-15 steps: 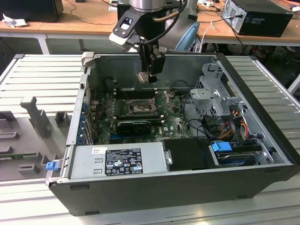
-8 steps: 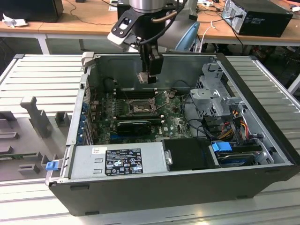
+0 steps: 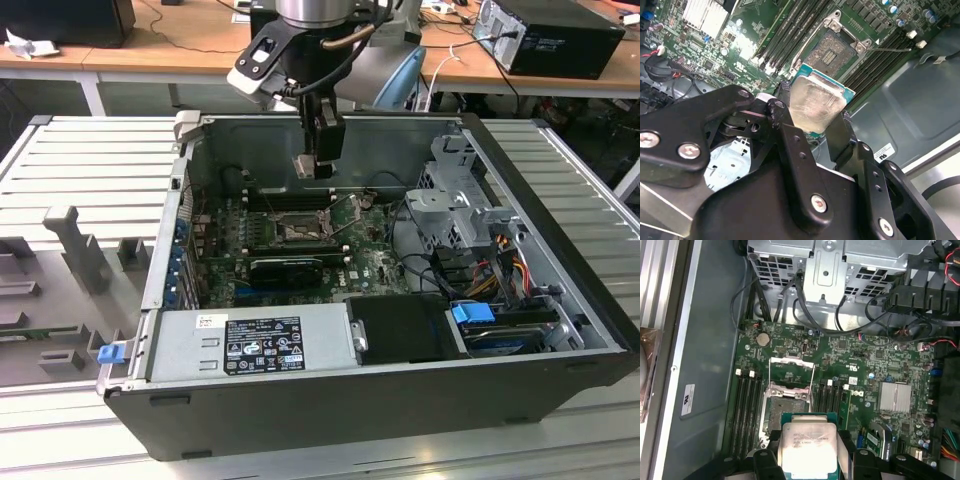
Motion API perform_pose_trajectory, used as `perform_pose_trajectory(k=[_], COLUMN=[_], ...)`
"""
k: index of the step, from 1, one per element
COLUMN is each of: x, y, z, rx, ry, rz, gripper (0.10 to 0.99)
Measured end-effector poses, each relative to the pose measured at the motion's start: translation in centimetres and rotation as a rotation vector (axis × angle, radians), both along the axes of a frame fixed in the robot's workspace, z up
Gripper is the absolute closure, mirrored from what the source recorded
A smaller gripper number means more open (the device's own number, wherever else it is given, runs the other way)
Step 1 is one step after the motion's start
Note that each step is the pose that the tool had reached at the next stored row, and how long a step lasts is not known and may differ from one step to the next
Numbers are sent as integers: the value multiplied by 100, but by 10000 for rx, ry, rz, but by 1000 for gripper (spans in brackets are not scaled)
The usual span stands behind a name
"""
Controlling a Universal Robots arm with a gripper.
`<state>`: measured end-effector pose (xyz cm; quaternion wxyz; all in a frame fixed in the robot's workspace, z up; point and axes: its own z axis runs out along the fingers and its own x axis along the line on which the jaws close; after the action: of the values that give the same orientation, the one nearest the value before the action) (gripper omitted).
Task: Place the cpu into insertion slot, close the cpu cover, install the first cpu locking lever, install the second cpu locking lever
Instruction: 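Place the cpu into insertion slot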
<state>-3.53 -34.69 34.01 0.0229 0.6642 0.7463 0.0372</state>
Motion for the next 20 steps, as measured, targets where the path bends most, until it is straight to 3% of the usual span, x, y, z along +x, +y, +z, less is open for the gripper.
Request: perform_pose_trajectory(k=[14,17,20], x=[-3,-23,-25], y=[0,-2,0], z=[-31,-69,-112], rx=[0,5,15], ry=[0,-51,-51], rz=[-171,-181,-352], gripper=[561,561,561])
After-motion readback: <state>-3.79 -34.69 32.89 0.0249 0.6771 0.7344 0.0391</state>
